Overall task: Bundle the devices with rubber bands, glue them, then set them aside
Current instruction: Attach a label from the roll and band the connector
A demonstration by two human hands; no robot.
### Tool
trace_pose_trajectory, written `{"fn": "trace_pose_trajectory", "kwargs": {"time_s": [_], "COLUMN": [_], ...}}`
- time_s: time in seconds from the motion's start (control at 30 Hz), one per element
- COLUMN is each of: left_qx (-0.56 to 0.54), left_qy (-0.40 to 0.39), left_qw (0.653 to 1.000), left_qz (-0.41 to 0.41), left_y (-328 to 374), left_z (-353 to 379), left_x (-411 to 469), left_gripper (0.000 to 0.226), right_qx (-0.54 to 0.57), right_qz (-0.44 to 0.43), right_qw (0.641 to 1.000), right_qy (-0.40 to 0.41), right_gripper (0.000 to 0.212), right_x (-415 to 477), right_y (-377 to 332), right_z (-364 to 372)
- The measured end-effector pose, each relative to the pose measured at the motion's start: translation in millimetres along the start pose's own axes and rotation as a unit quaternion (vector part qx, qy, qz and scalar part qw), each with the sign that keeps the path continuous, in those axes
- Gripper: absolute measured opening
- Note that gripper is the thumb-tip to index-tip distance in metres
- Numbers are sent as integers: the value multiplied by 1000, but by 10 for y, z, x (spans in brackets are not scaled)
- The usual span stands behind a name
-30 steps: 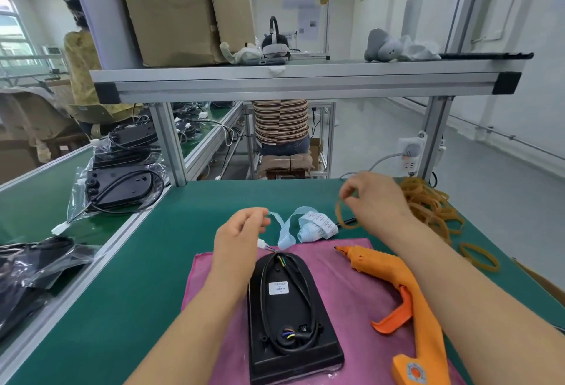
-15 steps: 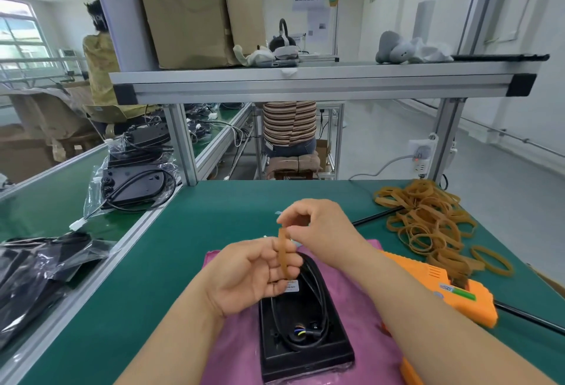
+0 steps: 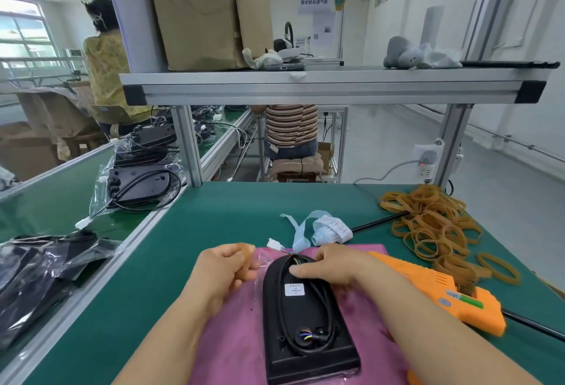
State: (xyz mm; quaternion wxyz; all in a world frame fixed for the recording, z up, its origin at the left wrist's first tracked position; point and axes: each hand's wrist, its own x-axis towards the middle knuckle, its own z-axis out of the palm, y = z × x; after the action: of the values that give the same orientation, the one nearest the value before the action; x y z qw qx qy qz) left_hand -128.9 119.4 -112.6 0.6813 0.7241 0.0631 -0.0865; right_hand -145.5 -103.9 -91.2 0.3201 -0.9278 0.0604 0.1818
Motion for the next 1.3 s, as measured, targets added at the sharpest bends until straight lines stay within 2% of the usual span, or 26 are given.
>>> {"fn": "trace_pose_trajectory", "kwargs": {"time_s": [0.07, 0.13, 0.23, 0.3, 0.37, 0.47, 0.6, 0.7, 0.83, 0.9, 1.03, 1.17, 1.3], "left_qx": [77, 129, 128, 92, 60, 31, 47, 120, 199, 231, 306, 300, 276], "left_qy": [39, 44, 25, -23, -86, -171, -252, -265, -256, -236, -153, -135, -140], "left_qw": [996, 991, 991, 995, 994, 985, 962, 944, 922, 918, 908, 909, 917], "left_qz": [12, 14, 17, 16, 8, 17, 90, 157, 210, 220, 241, 256, 250], "left_y": [-59, -71, -25, 40, 123, 284, 532, 680, 750, 723, 674, 656, 641], "left_z": [-47, -92, -162, -208, -253, -259, -211, -180, -50, 33, 90, 98, 120], "left_x": [25, 19, -13, -49, -86, -148, -252, -355, -500, -564, -630, -696, -724], "left_gripper": [21, 33, 34, 30, 36, 62, 106, 98, 60, 55, 53, 51, 45], "right_qx": [78, 173, 309, 379, 430, 409, 341, 325, 322, 328, 331, 408, 512], "right_qz": [8, 15, 14, -22, -73, -147, -198, -221, -236, -244, -275, -316, -312], "right_qw": [997, 983, 946, 919, 891, 892, 918, 919, 915, 909, 901, 856, 797], "right_qy": [-28, -55, -94, -108, -124, -125, -38, 10, 63, 78, 53, 38, 79], "right_gripper": [42, 28, 17, 33, 53, 62, 59, 61, 60, 61, 74, 76, 47], "right_x": [9, 7, -50, -123, -192, -330, -459, -513, -568, -590, -658, -689, -627], "right_y": [20, 28, 25, 17, 17, -38, -163, -188, -157, -137, -92, -101, -152], "right_z": [29, 47, 45, 9, -50, -154, -254, -252, -153, -129, -137, -200, -200]}}
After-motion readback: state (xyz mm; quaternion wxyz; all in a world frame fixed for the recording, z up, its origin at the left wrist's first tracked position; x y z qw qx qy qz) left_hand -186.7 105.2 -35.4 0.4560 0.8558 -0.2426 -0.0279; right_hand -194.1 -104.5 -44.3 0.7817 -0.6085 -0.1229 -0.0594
